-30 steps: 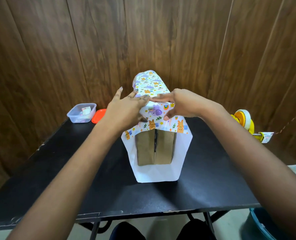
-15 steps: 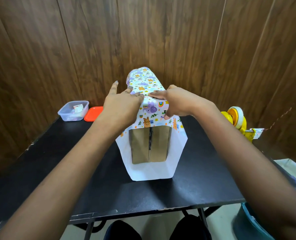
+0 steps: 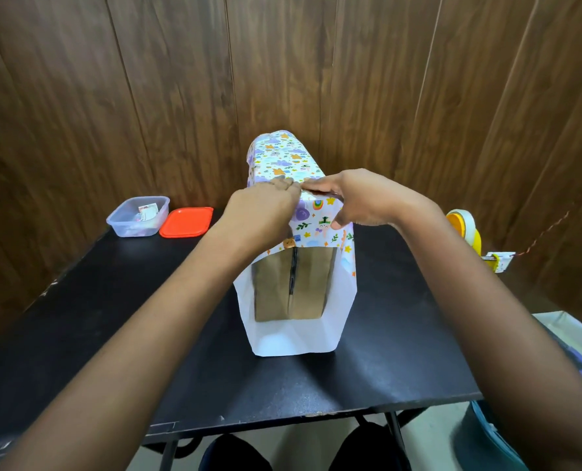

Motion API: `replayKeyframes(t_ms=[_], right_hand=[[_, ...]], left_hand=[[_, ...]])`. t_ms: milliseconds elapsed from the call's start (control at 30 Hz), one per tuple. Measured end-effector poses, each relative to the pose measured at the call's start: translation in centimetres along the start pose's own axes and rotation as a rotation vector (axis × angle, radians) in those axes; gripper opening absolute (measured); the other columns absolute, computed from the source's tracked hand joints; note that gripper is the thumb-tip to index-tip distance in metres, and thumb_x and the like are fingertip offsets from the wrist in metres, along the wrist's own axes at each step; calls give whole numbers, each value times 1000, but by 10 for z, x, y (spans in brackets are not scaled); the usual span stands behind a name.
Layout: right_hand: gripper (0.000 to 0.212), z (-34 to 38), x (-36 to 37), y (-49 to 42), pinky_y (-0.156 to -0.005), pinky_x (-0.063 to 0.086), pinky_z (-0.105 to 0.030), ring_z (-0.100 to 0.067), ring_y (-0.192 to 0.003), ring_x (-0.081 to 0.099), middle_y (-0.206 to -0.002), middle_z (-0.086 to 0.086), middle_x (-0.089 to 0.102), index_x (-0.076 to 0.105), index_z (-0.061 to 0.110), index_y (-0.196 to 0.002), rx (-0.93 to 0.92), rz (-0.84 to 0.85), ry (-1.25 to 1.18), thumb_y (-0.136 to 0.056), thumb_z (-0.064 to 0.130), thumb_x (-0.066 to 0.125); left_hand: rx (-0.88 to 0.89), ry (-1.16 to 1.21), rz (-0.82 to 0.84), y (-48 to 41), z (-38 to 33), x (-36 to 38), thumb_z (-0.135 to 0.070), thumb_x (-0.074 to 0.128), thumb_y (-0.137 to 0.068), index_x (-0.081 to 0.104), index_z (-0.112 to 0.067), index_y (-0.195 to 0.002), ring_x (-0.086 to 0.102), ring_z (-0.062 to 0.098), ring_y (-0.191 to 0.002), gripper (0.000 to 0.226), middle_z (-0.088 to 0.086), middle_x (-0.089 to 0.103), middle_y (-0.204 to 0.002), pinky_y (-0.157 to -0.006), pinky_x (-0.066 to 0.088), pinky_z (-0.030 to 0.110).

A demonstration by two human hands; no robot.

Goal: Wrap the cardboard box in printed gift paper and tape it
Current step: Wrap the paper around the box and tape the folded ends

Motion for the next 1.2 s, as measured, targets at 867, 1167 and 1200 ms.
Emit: replayKeyframes(t_ms=[867, 1167, 1200], right_hand=[[62, 0, 3, 13, -92, 47, -15, -6, -108, 61, -121, 6, 64, 52, 18, -133, -42, 57, -577, -77, 1, 72], [14, -111, 20, 63, -104, 43, -38, -11, -111, 61, -108, -2, 70, 66, 17, -103, 261, -508, -1086, -93, 18, 56], [13, -119, 26, 67, -103, 44, -37, -12, -109, 62, -104, -1, 70, 66, 16, -101, 297, -511, -1072, -94, 17, 55]], left_hand=[[56, -88, -281, 14, -1, 3, -23, 93, -20, 66, 1, -93, 68, 30, -72, 82, 15, 69, -85, -60, 54, 33], [76, -163, -186, 12, -10, 3, -36, 64, -84, 1, -28, -149, 33, 28, -135, 91, 9, 28, -149, -103, 32, 36], [73, -164, -185, 12, -10, 4, -37, 64, -84, 2, -28, -149, 32, 28, -135, 91, 10, 28, -149, -103, 32, 36]])
Point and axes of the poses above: each hand's wrist, its own y-axis away from the middle knuckle, its own x-axis out of the palm, z = x × y, the point moved 7 cm from there along -y, towards the middle knuckle
